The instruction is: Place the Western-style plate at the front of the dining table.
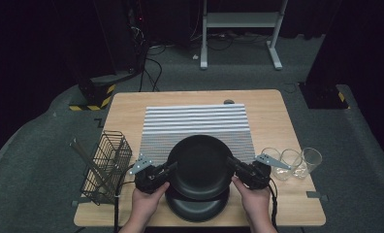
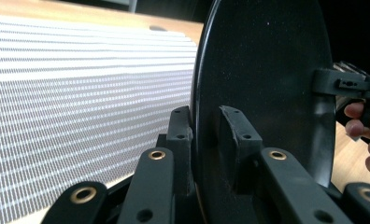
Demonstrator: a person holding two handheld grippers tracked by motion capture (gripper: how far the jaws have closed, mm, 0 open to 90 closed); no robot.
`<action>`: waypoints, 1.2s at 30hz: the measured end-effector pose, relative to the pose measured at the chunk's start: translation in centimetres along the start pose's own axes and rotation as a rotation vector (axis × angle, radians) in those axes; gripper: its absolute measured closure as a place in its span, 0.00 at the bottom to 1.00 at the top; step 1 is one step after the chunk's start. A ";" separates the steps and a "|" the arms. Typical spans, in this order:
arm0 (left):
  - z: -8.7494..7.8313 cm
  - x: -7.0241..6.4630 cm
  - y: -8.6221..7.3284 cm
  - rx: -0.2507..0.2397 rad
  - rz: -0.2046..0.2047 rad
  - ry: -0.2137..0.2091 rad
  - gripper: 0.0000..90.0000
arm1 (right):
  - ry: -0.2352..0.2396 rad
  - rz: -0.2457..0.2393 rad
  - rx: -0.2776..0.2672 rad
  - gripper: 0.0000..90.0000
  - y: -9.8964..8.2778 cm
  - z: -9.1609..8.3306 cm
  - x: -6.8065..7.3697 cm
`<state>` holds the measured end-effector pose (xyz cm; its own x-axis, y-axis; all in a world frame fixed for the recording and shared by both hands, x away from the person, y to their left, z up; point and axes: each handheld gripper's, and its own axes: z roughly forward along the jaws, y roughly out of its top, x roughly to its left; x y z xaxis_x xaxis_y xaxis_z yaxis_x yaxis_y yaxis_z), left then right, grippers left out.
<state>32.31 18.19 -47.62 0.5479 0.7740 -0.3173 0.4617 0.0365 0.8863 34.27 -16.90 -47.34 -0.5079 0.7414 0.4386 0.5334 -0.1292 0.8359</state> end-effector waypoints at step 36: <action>2.6 1.4 2.8 -0.048 0.020 -0.010 0.82 | -0.052 -0.051 -0.036 0.87 3.2 1.2 -0.3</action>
<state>36.22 17.75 -46.45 0.5636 0.7687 -0.3023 0.4167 0.0514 0.9076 36.91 -16.76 -45.22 -0.4974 0.7808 0.3781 0.4827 -0.1130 0.8684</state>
